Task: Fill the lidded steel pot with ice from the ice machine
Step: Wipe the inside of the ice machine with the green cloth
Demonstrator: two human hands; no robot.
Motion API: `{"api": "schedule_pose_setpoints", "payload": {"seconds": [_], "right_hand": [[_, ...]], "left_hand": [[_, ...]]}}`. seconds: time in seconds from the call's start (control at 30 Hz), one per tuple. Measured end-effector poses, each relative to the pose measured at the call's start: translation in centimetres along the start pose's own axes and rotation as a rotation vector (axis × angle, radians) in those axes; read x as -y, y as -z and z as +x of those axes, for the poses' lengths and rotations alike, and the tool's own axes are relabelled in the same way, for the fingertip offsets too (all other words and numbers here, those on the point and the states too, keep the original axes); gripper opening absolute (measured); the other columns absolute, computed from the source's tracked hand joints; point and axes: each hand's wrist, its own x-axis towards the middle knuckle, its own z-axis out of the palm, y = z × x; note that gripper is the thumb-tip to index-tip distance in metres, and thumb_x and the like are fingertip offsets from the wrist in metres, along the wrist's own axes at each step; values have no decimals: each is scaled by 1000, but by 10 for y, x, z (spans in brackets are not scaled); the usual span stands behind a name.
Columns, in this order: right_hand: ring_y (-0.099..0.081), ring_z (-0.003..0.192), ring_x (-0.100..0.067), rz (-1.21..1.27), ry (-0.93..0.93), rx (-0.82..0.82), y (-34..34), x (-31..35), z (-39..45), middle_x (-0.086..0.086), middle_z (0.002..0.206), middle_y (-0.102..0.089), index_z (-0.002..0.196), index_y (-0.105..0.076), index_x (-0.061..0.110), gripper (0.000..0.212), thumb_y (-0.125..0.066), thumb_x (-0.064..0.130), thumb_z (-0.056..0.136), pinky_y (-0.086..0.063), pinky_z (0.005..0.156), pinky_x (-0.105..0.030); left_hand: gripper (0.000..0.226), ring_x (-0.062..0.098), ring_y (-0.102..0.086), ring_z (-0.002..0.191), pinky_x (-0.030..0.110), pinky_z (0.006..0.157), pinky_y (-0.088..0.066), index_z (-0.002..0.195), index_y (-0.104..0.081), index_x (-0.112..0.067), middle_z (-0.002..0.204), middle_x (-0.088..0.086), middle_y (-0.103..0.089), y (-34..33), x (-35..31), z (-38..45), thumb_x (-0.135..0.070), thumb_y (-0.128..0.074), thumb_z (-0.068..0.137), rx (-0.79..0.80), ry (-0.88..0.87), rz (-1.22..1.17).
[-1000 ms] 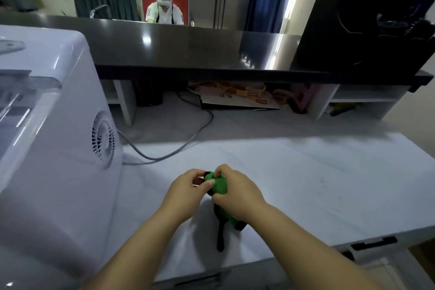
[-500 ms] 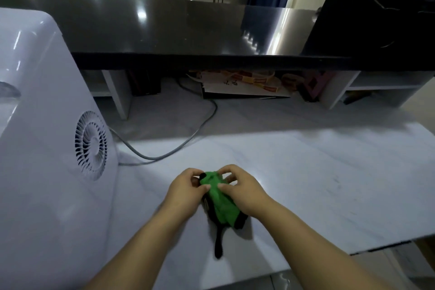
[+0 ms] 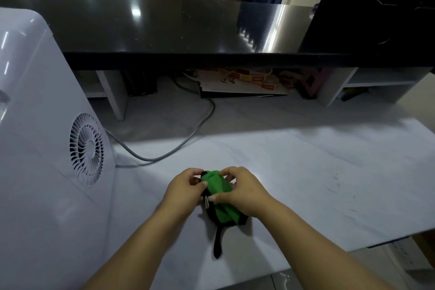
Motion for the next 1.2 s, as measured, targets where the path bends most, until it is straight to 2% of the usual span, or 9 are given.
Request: {"api": "schedule_pose_setpoints", "payload": {"seconds": [0.13,0.27,0.37,0.53,0.63,0.77,0.9,1.07,1.2], "right_hand": [[-58,104,-13,-26,-27,-18,3,-3,2,4,121,-61,125,-60,20,43,-67,27,84,-45,84,-22],[-59,93,-12,9,-37,-68,11,-4,1,6,103,-67,102,-69,21,21,-51,18,92,-47,77,-23],[-61,89,-13,50,-50,-68,13,-6,1,7,97,-65,96,-66,22,13,-55,24,91,-52,79,-29],[-56,102,-12,-114,-2,28,6,-4,-5,9,119,-57,125,-55,24,55,-75,39,76,-44,79,-23],[-59,96,-14,-132,-13,-21,8,-5,-1,5,112,-63,118,-61,24,32,-64,24,86,-47,75,-24],[-57,79,-13,44,-78,-68,15,-11,2,1,92,-62,94,-59,21,9,-56,15,89,-43,61,-22],[-57,78,-15,170,-110,-91,17,-15,1,1,87,-62,84,-55,23,12,-56,12,89,-44,64,-27],[-60,78,-14,324,-113,-128,19,-15,1,-1,92,-65,92,-59,18,7,-57,11,91,-47,64,-24],[-61,78,-14,299,-145,-105,16,-19,4,-1,92,-64,92,-57,16,3,-58,13,91,-49,66,-25]], "left_hand": [[17,15,-60,60,22,51,-48,100,-63,-12,87,10,-67,-1,-1,-1,-3,-62,86,22,-3,-23],[13,16,-65,67,26,57,-50,94,-65,-15,83,7,-70,-3,-2,-1,-6,-65,85,36,-11,-54],[14,12,-66,66,25,58,-51,94,-67,-15,80,4,-71,-4,-2,-1,-4,-66,84,48,-23,-55],[13,17,-65,65,24,51,-50,95,-67,-9,82,8,-71,-5,-6,-4,-1,-59,87,57,0,-112],[23,21,-56,62,23,50,-47,96,-66,-5,73,10,-64,-4,-7,-2,6,-49,86,68,39,-118],[19,22,-66,69,36,66,-54,92,-65,-10,79,7,-71,-5,-3,-2,5,-64,80,37,0,-56],[15,25,-63,64,36,59,-51,90,-63,-11,78,9,-69,-6,2,2,1,-63,82,-3,-2,6],[13,25,-58,64,31,56,-44,88,-62,-15,77,5,-64,-3,0,2,-4,-56,85,-58,-13,122],[14,10,-58,74,18,60,-40,93,-59,-17,83,-5,-62,3,-6,0,-4,-57,87,-90,-88,244]]}}
